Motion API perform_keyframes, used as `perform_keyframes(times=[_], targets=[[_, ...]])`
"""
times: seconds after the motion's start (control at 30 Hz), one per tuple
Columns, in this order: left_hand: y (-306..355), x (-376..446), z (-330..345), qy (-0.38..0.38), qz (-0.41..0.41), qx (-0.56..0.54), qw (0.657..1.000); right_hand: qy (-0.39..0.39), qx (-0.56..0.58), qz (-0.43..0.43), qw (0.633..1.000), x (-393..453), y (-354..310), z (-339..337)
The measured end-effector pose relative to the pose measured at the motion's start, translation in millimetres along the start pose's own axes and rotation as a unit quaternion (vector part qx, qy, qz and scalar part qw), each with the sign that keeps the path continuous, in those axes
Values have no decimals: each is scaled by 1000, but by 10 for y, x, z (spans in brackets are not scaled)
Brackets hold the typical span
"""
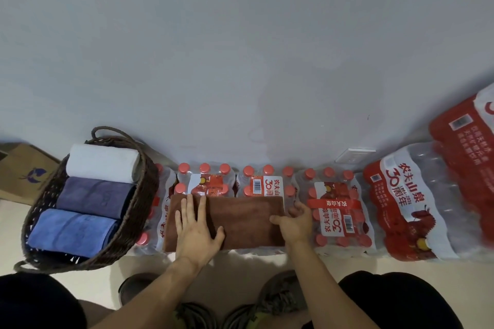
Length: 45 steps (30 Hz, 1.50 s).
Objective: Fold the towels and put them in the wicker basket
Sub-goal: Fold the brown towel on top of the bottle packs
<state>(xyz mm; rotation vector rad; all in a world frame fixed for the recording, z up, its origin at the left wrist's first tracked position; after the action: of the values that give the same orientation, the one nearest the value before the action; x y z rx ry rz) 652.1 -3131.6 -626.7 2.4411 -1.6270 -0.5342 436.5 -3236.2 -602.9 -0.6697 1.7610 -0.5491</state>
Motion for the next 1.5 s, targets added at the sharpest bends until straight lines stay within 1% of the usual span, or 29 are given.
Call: perform_keyframes(times=[0.03, 0.1, 0.13, 0.17, 0.23, 0.3, 0.4, 0.47, 0.57, 0.6, 0.7, 0.77, 0.83, 0.93, 1.0, 1.07, 1.1, 1.13, 1.17, 1.2, 1.23, 1.27, 1.3, 1.33, 1.37, 1.43, 1.47, 1.5], targets=[[55, 3, -24, 23, 18, -6, 1000, 17, -18, 9, 1000, -10, 22, -10], [212, -16, -8, 48, 96, 6, 994, 29, -78, 6, 997, -13, 43, 1], [275, -38, 39, 42, 132, 14, 990, 23, -108, 1, 994, -14, 38, 13], [303, -61, 92, 24, 149, 23, 988, 13, -137, -4, 990, -14, 39, 29], [266, -98, 204, -27, 125, 47, 991, 9, -193, -29, 981, 4, 40, 53], [209, -118, 280, -53, 99, 90, 990, 25, -232, -78, 969, -8, 20, 66], [202, -67, 290, -65, 81, 97, 990, 28, -265, -183, 946, -48, -3, 100], [163, 0, 271, -60, 79, 81, 992, 17, -255, -212, 943, -39, -7, 87], [114, 46, 250, -40, 95, 52, 993, 9, -260, -209, 943, 64, -35, -10], [112, 53, 259, -31, 90, 50, 994, 11, -268, -202, 942, 117, -39, -61], [112, 67, 295, 5, 12, 68, 998, 66, -292, -170, 939, 259, -16, -253], [139, 89, 323, -2, -1, 86, 996, 85, -300, -156, 937, 308, 33, -333], [170, 105, 343, -22, 4, 96, 995, 79, -303, -149, 938, 305, 49, -349], [184, 113, 312, -53, 11, 106, 993, 81, -284, -168, 940, 221, -95, -308], [193, 114, 189, -37, 25, 63, 997, 59, -260, -205, 942, 87, -243, -236], [240, 69, -22, 34, 52, -66, 996, 10, -232, -229, 945, -95, -342, -110], [252, 31, -126, 76, 55, -148, 985, -20, -219, -234, 947, -194, -363, -20], [247, -10, -210, 92, 29, -246, 964, -50, -209, -238, 947, -288, -370, 83], [242, -43, -266, 71, -24, -363, 929, -72, -203, -245, 945, -379, -364, 190], [257, -73, -291, 26, -83, -484, 871, -89, -200, -257, 941, -468, -352, 302], [279, -99, -303, -15, -129, -580, 804, -104, -195, -265, 938, -542, -327, 421], [274, -107, -303, -45, -154, -644, 748, -123, -187, -263, 938, -612, -292, 550], [251, -108, -312, -67, -159, -682, 711, -146, -179, -246, 941, -670, -246, 683], [230, -107, -321, -80, -157, -705, 687, -171, -170, -221, 945, -721, -197, 808], [197, -108, -328, -82, -153, -720, 672, -198, -159, -194, 948, -758, -149, 925], [102, -103, -321, -70, -174, -738, 648, -259, -131, -143, 946, -820, -82, 1113], [29, -100, -295, -59, -191, -740, 643, -283, -113, -124, 944, -827, -64, 1177], [-53, -95, -269, -42, -208, -731, 649, -293, -101, -117, 944, -821, -55, 1211]])
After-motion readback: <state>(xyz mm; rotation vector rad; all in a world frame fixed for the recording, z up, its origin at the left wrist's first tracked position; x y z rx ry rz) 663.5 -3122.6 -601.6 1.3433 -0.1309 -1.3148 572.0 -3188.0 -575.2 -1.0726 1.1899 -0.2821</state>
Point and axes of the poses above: each hand's wrist, its own x-axis towards the middle knuckle, its own z-axis out of the palm, y = z × x, the point moved 3 cm from there along x, towards the middle knuckle, and after that the axes turned 5 degrees about z, right-handed, at the moved point
